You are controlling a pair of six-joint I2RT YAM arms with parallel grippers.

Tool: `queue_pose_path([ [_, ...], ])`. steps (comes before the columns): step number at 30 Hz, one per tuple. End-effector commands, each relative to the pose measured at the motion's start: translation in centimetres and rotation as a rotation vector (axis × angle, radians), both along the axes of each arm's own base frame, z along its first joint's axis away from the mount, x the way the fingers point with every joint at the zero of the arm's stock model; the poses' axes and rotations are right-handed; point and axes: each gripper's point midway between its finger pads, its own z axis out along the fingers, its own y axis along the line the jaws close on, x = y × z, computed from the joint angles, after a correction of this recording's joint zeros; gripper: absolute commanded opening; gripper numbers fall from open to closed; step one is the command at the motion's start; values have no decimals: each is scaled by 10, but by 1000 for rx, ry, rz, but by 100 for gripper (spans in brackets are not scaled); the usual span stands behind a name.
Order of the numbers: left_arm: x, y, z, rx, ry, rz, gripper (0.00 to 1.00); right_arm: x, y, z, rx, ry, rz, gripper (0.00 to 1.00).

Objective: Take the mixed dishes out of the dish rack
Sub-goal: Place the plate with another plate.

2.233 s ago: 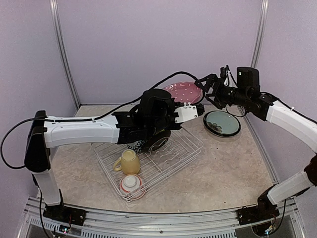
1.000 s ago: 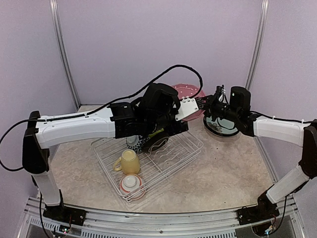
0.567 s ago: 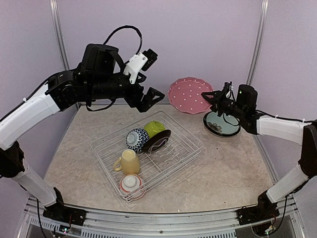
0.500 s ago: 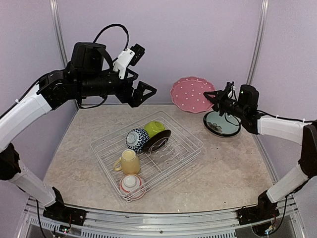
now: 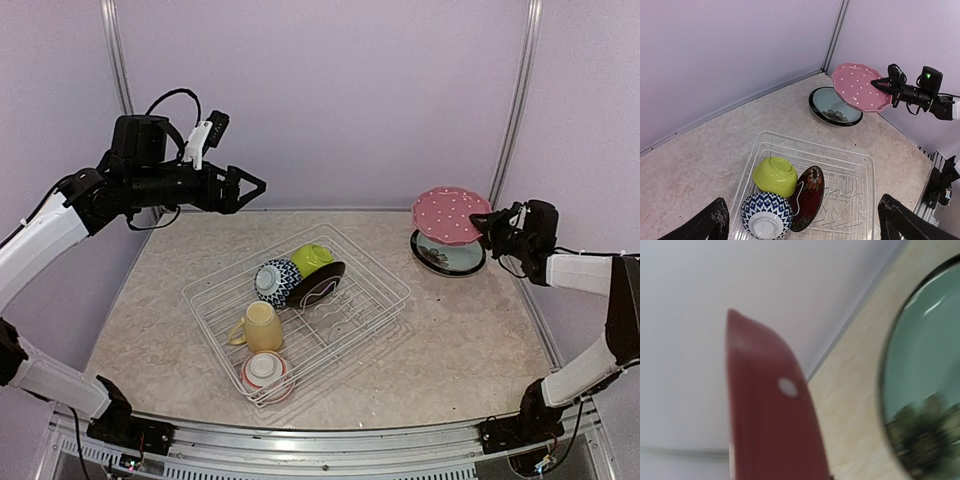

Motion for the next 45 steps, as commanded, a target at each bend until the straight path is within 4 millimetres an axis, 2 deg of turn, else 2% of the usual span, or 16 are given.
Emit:
queue_pose_path([
  [1, 6, -3, -7, -7, 13, -2, 99, 3, -31, 36, -40, -127, -53, 0],
  [6, 12, -1, -17, 25, 19, 19, 99, 16, -56, 15, -71, -78, -93, 0],
  [12, 18, -3, -29, 51, 39, 27, 99, 38, -62, -10, -98, -23, -80, 0],
  [17, 20, -5, -34, 55, 48, 24, 99, 51, -69, -21, -127, -1, -98, 0],
  [30, 21, -10, -41, 56, 77, 10, 99, 72, -67, -48, -110, 44, -63, 0],
  [34, 25, -8, -45, 53, 86, 19, 99, 77, -61, -57, -89, 62, -27, 0],
  [38, 24, -15, -50, 41, 120, -8, 99, 78, -60, -60, -112, 81, -10, 11],
  [45, 21, -19, -50, 37, 124, -23, 99, 73, -62, -70, -194, 140, 9, 36],
])
